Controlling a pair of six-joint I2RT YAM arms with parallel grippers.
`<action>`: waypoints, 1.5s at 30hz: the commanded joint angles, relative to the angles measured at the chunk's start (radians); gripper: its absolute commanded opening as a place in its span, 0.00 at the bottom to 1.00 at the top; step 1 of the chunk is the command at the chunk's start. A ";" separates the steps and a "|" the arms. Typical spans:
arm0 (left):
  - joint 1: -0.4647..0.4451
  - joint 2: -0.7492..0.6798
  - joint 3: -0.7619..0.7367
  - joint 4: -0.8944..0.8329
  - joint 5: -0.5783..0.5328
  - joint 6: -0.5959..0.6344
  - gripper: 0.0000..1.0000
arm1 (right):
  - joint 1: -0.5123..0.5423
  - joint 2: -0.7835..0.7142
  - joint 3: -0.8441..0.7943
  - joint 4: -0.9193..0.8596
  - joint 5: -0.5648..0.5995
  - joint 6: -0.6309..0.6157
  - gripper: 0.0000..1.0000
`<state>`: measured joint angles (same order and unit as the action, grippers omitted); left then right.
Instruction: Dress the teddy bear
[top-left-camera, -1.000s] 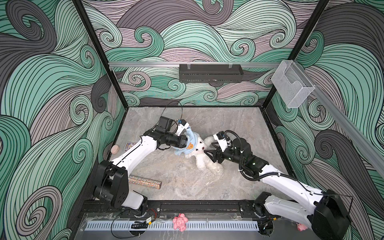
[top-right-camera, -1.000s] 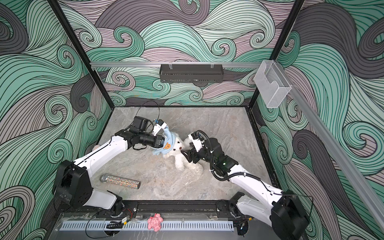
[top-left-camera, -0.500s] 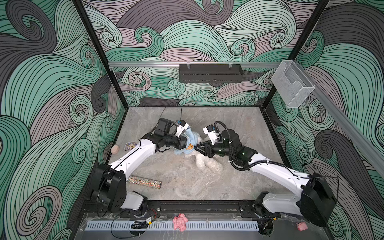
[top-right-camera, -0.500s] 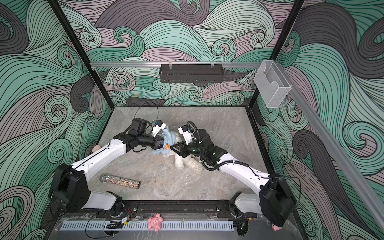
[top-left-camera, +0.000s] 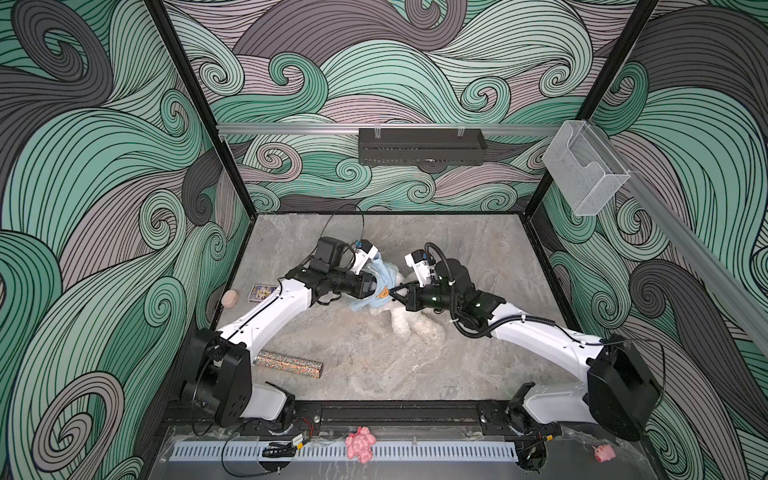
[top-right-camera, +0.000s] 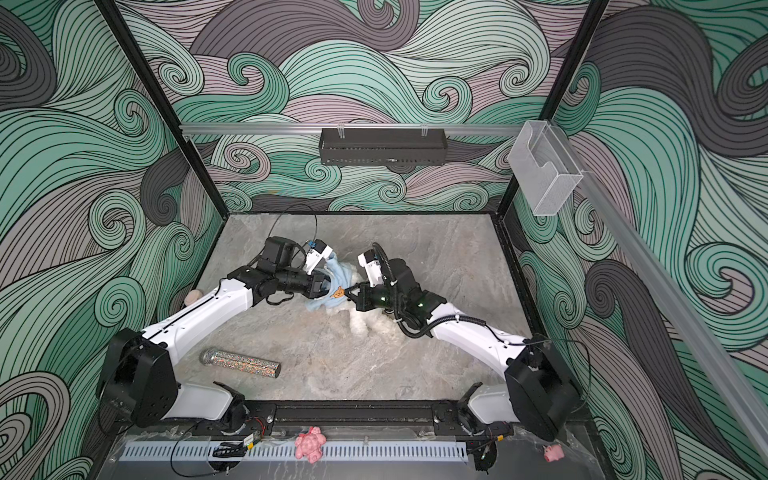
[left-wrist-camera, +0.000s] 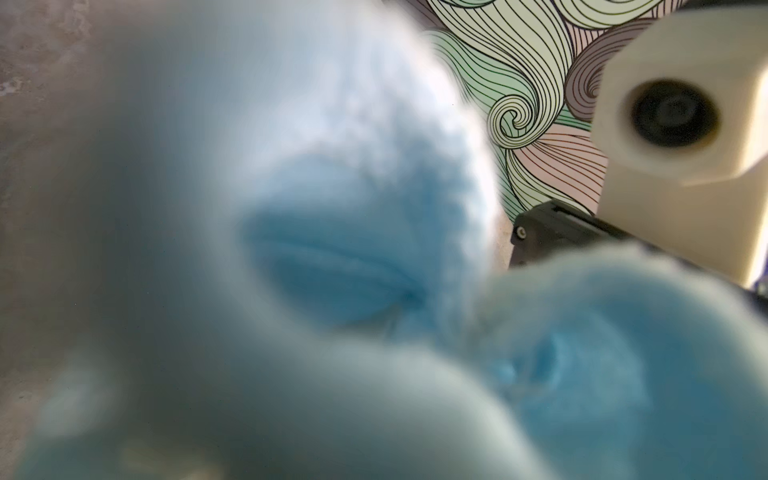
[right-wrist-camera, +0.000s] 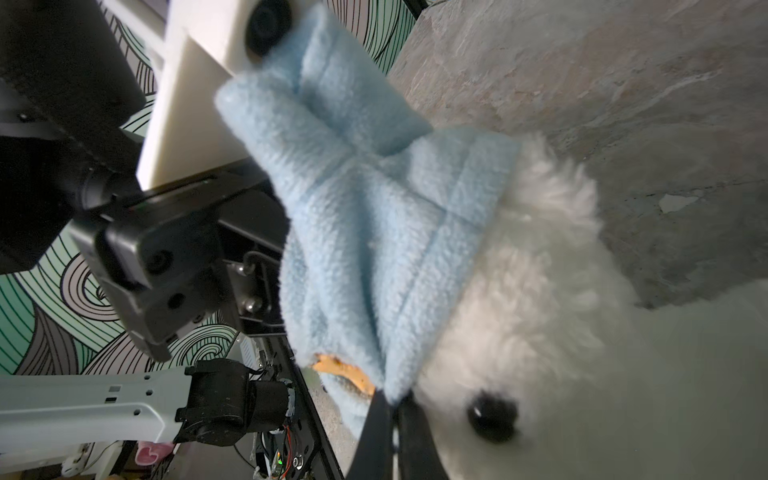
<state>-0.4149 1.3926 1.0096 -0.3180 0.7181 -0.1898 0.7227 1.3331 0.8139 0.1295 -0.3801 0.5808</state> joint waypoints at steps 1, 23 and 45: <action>0.018 -0.064 -0.002 0.068 -0.009 -0.089 0.00 | -0.046 -0.049 -0.077 -0.094 0.115 0.030 0.00; 0.060 -0.049 -0.102 0.298 0.004 -0.585 0.00 | -0.051 0.048 -0.119 0.326 -0.121 0.003 0.25; 0.042 0.005 -0.089 0.261 0.029 -0.752 0.00 | 0.075 0.124 -0.178 0.622 0.015 0.069 0.33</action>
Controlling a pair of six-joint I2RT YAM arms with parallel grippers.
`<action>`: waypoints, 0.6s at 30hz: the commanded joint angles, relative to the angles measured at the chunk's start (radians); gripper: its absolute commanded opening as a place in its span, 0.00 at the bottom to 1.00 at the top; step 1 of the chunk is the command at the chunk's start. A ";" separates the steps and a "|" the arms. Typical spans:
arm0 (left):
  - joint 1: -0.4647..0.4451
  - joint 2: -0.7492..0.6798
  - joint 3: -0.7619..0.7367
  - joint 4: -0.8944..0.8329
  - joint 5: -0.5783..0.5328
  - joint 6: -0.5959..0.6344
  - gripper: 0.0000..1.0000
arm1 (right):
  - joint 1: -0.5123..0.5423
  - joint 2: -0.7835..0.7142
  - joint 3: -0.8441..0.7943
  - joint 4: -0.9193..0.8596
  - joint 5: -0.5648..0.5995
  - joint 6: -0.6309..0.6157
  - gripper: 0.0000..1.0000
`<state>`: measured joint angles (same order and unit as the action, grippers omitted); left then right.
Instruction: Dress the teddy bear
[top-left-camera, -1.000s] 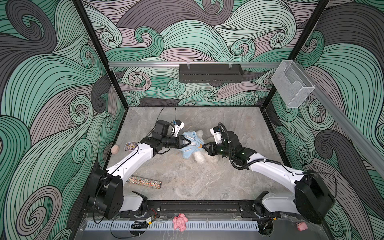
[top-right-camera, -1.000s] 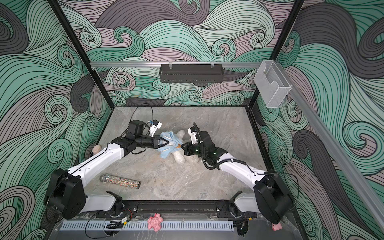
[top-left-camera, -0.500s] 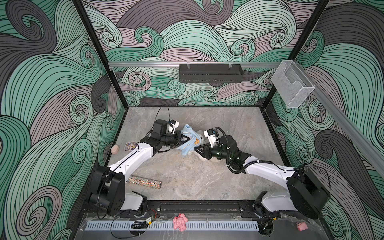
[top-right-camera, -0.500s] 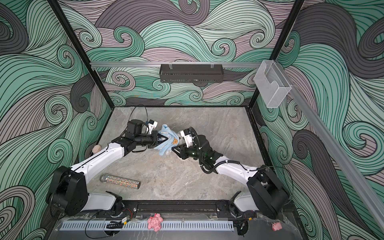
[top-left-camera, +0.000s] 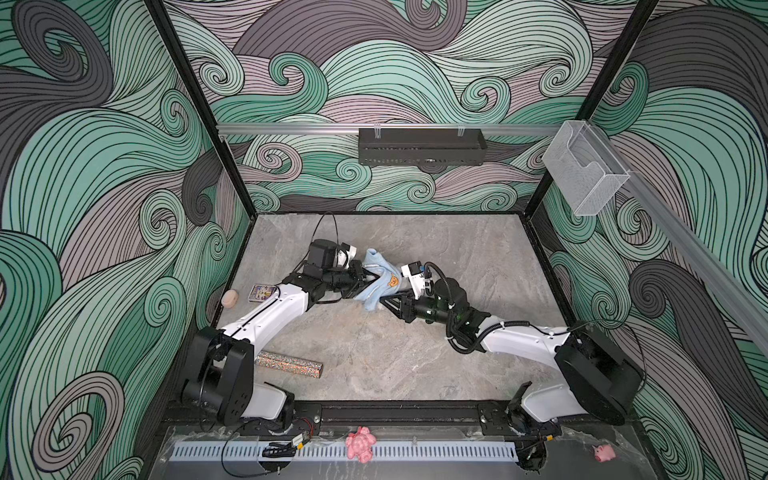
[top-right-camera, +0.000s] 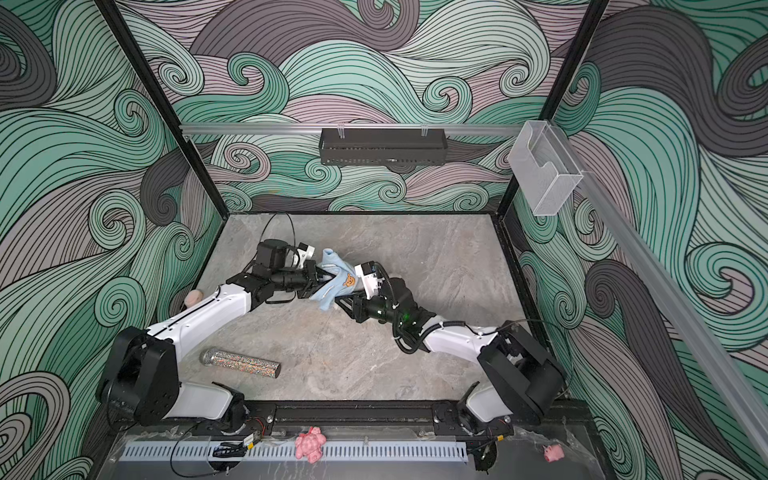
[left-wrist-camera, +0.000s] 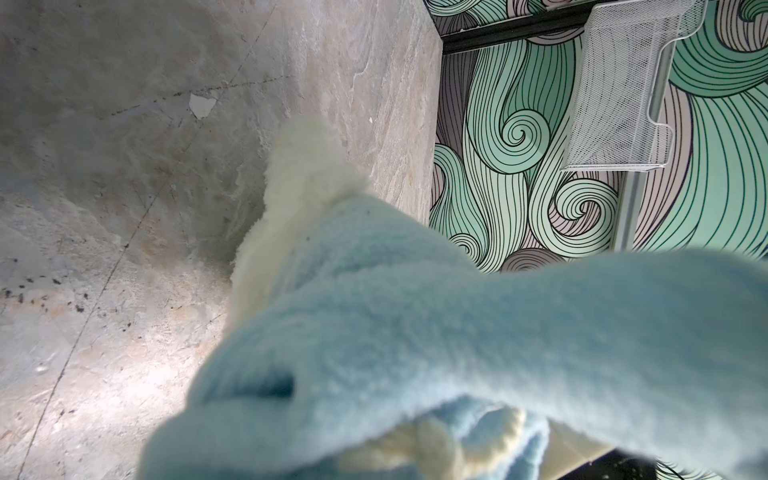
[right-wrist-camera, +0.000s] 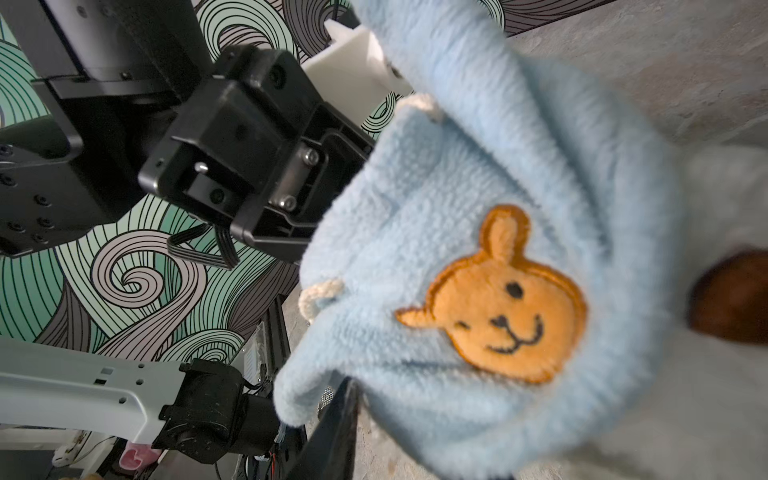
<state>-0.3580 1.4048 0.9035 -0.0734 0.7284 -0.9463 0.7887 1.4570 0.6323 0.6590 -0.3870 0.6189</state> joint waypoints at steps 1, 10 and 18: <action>-0.016 -0.006 0.019 0.014 0.016 0.007 0.00 | 0.009 0.000 0.003 0.099 0.023 0.033 0.32; -0.020 0.005 0.027 -0.008 0.008 0.027 0.00 | 0.012 -0.015 0.002 0.122 0.025 0.053 0.23; -0.019 0.007 0.049 -0.022 -0.012 0.019 0.00 | 0.012 -0.030 -0.036 0.088 0.039 0.062 0.05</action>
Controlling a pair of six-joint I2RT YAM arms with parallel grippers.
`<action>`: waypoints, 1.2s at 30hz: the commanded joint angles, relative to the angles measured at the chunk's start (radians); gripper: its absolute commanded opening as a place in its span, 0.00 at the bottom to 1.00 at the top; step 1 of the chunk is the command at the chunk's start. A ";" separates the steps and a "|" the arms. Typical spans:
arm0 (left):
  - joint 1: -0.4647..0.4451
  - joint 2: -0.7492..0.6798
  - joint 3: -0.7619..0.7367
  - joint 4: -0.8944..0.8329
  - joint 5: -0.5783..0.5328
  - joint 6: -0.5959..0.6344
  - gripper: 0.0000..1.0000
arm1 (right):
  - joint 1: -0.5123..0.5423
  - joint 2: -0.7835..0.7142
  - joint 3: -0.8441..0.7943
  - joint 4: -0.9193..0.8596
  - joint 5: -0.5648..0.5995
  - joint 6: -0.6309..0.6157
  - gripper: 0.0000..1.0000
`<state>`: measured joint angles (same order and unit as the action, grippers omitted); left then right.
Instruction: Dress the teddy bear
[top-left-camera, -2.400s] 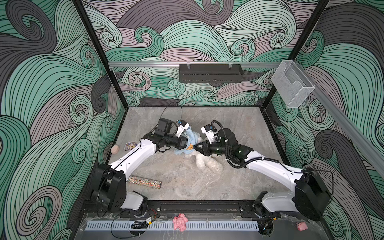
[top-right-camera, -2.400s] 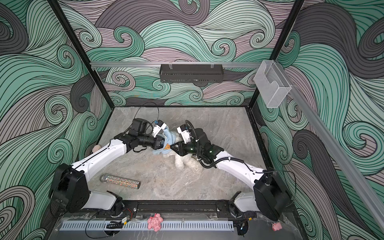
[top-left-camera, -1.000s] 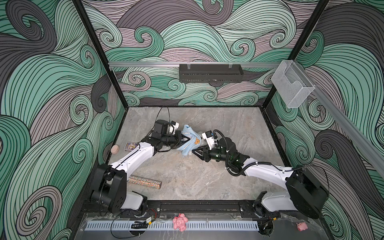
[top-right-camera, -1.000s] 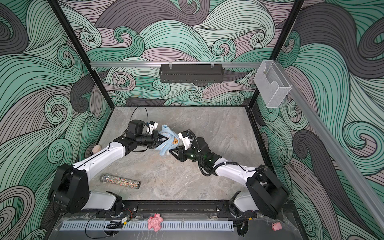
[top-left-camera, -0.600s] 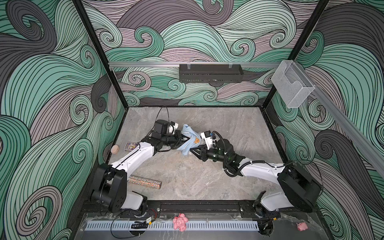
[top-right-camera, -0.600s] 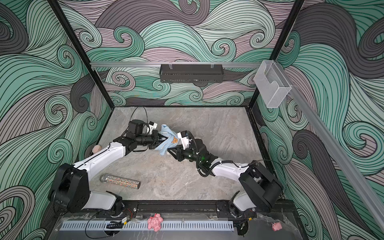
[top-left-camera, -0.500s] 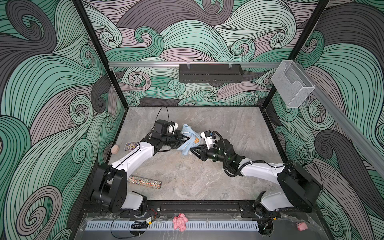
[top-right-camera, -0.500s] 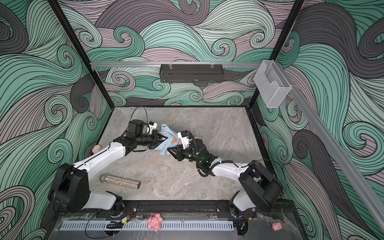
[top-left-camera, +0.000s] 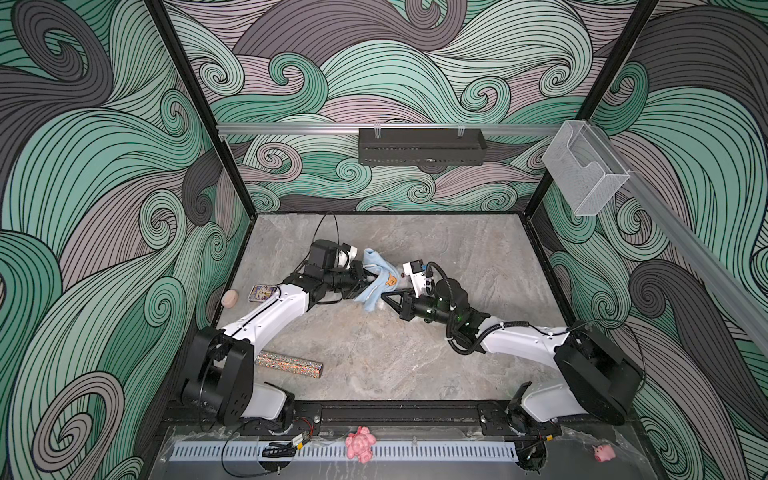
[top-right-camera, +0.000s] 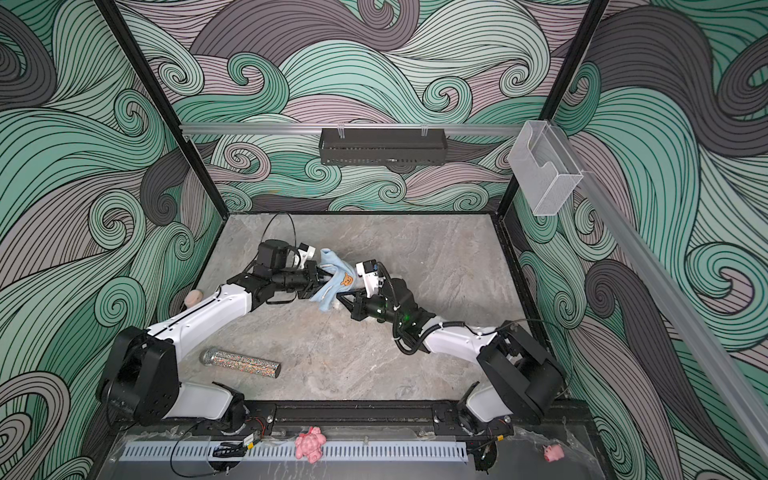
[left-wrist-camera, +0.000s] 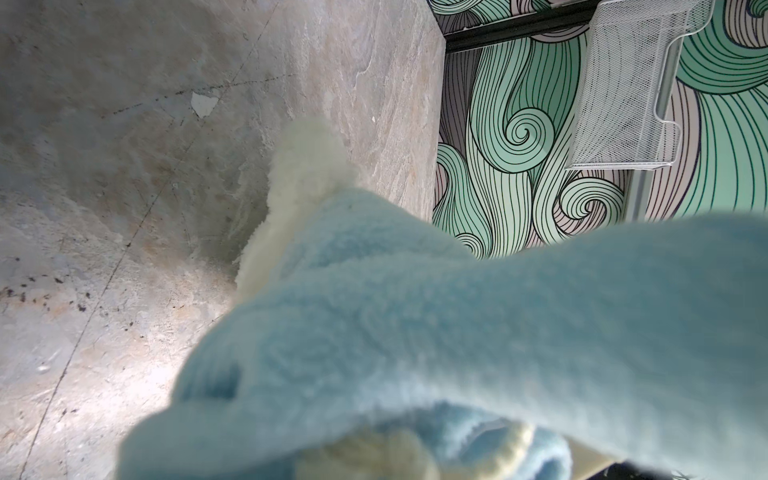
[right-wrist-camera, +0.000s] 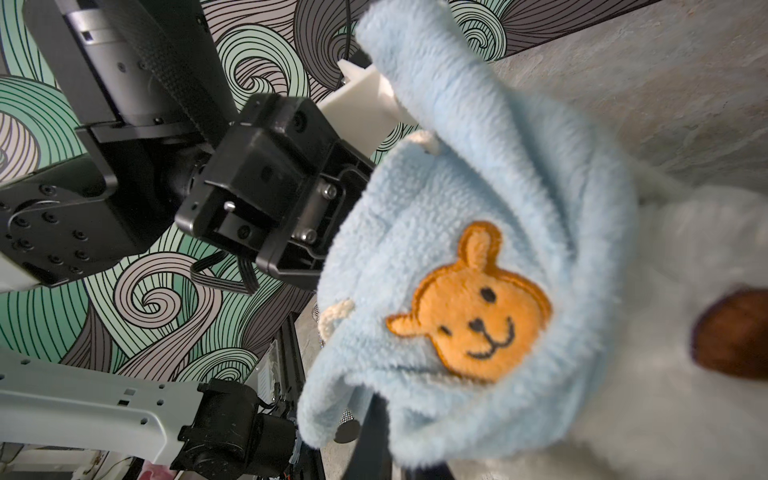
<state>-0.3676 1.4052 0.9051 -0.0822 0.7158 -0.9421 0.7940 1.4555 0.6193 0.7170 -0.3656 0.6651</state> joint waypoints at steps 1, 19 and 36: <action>-0.010 0.007 0.051 -0.015 -0.006 0.015 0.00 | 0.007 -0.035 -0.030 0.019 0.017 0.016 0.03; 0.005 0.008 0.060 0.032 -0.088 -0.059 0.00 | 0.038 -0.125 -0.144 -0.156 0.019 0.047 0.02; 0.015 0.006 0.136 -0.197 0.164 0.283 0.00 | -0.048 -0.130 -0.127 -0.506 0.429 0.078 0.00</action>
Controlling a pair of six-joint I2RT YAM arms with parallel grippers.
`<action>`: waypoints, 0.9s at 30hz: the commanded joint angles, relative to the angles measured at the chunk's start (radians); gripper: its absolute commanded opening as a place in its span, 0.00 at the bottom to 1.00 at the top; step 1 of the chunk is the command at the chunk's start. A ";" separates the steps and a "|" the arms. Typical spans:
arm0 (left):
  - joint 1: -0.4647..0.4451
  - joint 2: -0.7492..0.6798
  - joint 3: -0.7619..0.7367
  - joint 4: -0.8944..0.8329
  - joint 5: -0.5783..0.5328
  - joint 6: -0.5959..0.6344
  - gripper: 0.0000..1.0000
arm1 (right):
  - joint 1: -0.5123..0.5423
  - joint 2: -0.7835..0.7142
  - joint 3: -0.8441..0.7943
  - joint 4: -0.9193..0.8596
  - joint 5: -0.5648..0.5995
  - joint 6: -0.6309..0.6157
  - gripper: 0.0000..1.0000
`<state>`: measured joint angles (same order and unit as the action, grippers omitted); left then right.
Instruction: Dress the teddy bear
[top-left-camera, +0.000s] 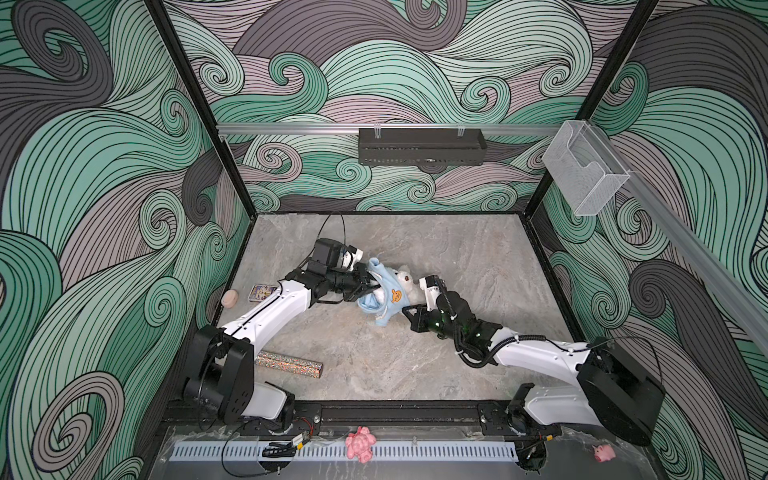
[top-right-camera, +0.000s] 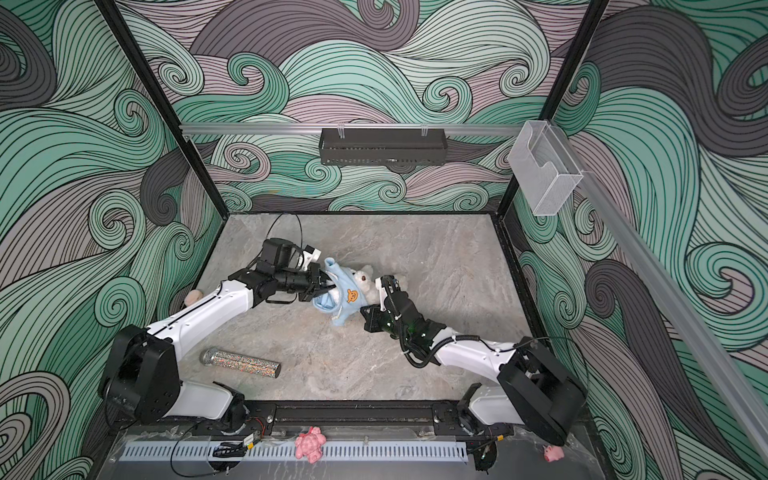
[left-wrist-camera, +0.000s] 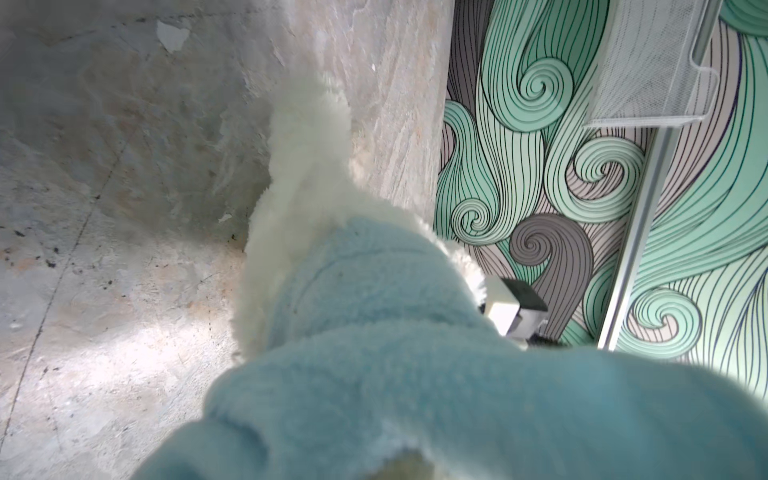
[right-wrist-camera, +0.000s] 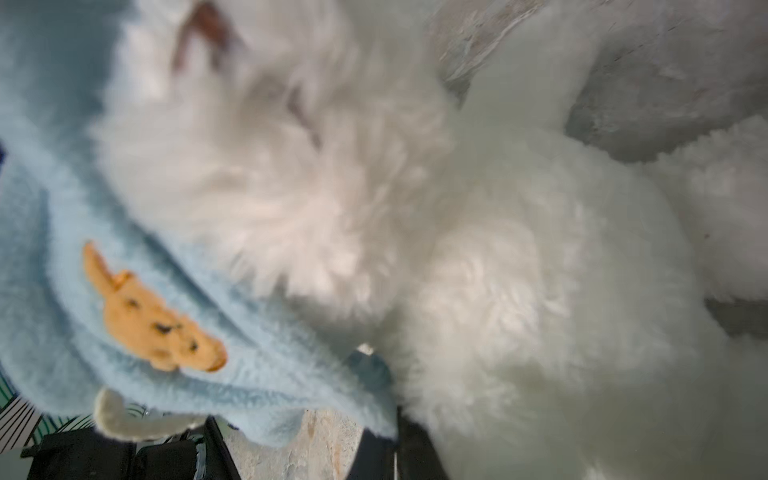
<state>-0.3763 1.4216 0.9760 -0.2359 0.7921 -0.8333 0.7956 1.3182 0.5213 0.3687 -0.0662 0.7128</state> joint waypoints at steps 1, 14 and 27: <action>0.024 -0.013 0.068 -0.067 0.085 0.227 0.00 | -0.058 0.008 -0.024 -0.151 0.120 0.021 0.00; 0.008 -0.160 -0.036 0.044 -0.133 0.805 0.00 | -0.161 -0.253 0.149 -0.409 -0.407 -0.398 0.34; -0.012 -0.173 -0.070 0.062 -0.076 1.014 0.00 | -0.193 -0.004 0.372 -0.254 -0.664 -0.134 0.34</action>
<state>-0.3767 1.2526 0.8940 -0.2070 0.6846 0.1143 0.5907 1.2797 0.8566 0.0841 -0.6510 0.5377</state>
